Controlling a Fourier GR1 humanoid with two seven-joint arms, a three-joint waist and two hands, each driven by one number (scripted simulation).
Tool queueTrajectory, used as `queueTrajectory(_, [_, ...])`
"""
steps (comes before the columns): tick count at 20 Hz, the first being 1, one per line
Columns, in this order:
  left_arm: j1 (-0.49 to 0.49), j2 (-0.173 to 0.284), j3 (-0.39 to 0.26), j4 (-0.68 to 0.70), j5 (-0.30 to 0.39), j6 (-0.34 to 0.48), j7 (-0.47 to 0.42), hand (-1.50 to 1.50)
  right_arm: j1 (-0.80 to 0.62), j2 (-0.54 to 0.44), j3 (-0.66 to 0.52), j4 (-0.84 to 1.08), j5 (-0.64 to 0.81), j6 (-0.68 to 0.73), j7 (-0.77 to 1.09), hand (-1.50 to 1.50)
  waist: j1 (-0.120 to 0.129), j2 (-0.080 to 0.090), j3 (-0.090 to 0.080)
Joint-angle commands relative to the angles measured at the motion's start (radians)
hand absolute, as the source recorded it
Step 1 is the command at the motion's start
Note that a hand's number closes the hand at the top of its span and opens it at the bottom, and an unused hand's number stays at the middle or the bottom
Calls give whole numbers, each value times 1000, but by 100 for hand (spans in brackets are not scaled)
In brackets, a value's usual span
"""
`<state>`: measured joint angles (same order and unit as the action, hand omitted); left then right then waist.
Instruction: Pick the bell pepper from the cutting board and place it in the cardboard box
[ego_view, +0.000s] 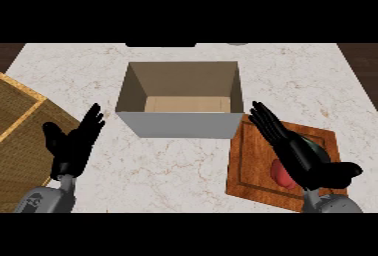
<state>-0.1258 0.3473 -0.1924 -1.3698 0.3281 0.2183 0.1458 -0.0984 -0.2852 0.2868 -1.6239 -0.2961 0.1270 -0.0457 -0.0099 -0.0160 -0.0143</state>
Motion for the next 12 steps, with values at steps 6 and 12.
queueTrajectory(6, [12, 143, 9, -24, -188, 69, -94, 0, -124, -29, -283, -105, 306, -473, -81, -150, -18, -6, 12])
queueTrajectory(12, [83, 135, 0, -66, -180, 66, -111, 0, 59, 54, -380, -40, 540, -887, -18, -150, -17, 2, 14])
